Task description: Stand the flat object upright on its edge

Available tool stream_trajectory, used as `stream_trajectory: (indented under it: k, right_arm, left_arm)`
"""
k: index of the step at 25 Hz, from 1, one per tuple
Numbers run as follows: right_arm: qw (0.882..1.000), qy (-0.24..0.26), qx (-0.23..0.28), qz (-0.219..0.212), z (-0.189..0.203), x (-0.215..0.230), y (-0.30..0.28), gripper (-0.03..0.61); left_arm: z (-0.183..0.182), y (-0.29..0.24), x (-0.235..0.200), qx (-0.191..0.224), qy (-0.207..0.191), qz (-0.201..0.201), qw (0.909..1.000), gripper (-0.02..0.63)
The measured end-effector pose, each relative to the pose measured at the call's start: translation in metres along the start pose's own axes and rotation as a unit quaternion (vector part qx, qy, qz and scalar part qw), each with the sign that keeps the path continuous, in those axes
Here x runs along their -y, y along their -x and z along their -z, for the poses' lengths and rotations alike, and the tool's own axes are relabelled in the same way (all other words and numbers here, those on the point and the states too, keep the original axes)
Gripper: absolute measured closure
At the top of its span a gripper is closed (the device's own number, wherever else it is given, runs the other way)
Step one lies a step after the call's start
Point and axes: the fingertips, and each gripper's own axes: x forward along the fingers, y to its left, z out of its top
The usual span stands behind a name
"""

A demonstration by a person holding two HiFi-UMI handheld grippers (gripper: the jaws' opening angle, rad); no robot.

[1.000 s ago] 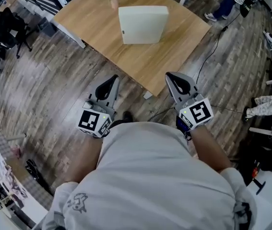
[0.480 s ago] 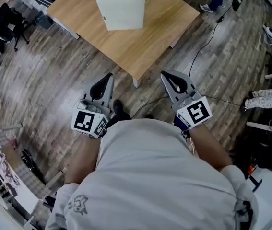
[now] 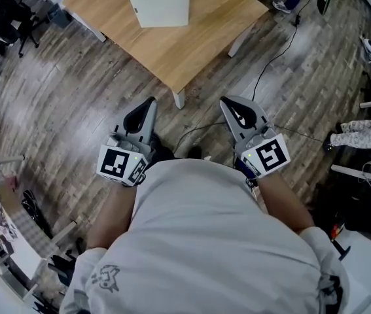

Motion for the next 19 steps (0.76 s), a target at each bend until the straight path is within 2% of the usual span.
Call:
stream_trajectory:
  k: [19]
  right_arm:
    - [1.000, 0.007, 0.008, -0.012, -0.003, -0.003, -0.009, 0.574]
  left_arm:
    - [-0.006, 0.004, -0.006, 0.001, -0.001, -0.011, 0.9999, 0.607]
